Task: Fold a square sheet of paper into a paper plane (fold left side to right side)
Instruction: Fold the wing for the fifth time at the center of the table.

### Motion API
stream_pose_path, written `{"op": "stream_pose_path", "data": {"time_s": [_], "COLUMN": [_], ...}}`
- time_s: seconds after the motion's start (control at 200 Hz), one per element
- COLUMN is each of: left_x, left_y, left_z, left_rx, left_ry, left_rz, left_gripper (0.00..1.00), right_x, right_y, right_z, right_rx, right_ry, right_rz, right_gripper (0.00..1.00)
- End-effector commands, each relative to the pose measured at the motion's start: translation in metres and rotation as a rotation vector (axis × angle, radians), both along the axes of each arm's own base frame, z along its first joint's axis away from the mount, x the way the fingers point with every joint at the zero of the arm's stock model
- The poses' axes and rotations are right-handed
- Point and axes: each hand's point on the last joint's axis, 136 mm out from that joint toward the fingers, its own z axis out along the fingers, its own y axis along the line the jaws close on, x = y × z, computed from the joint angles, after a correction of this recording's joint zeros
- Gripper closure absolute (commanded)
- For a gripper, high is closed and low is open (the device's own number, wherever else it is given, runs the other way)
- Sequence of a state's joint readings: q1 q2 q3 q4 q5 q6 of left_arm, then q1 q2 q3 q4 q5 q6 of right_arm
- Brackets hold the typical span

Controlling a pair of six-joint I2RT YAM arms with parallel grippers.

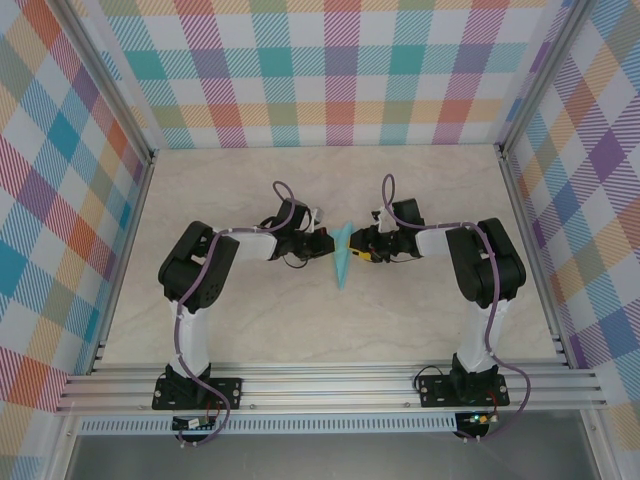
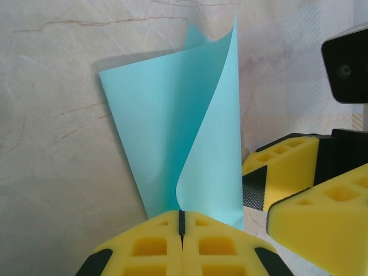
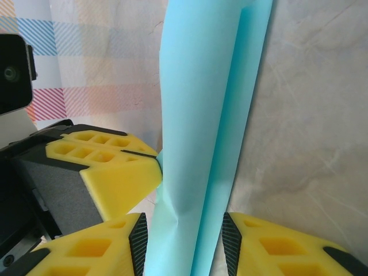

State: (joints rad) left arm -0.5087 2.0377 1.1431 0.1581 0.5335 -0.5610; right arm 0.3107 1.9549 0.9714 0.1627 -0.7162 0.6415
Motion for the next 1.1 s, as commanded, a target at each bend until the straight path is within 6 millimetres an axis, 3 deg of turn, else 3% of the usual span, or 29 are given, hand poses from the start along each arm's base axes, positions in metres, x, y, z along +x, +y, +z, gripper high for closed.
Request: {"op": "stream_pose_path", "data": {"time_s": [0.0,0.24,0.46,0.64,0.845,1.1], "left_x": [0.006,0.004,0.003,0.003,0.002,0.002], "left_y": [0.002,0.002,0.002,0.001,0.002,0.004], "left_z": [-0.006,-0.015,-0.017,-0.018,-0.018,-0.019], "left_rx": [0.007,0.013,0.013,0.013,0.019,0.031], "left_ry": [0.0,0.02,0.024,0.026,0.027,0.024], "left_rz": [0.002,-0.002,-0.003,-0.004,-0.002,0.005], "left_gripper": [1.0,1.0,1.0,1.0,1.0,1.0], "right_x": [-0.006,-0.005,0.001,0.007,0.015,0.019], "right_y": [0.0,-0.001,-0.008,0.004,0.027,0.033], "right_z": [-0.006,0.002,0.039,0.069,0.06,0.036], "right_rx": [-0.028,-0.035,-0.016,0.054,0.056,0.034], "right_ry": [0.015,-0.004,-0.06,-0.082,-0.045,0.011], "right_rz": [0.02,0.021,0.001,0.023,0.045,0.049], "right_gripper": [0.59,0.59,0.61,0.77,0.8,0.8]}}
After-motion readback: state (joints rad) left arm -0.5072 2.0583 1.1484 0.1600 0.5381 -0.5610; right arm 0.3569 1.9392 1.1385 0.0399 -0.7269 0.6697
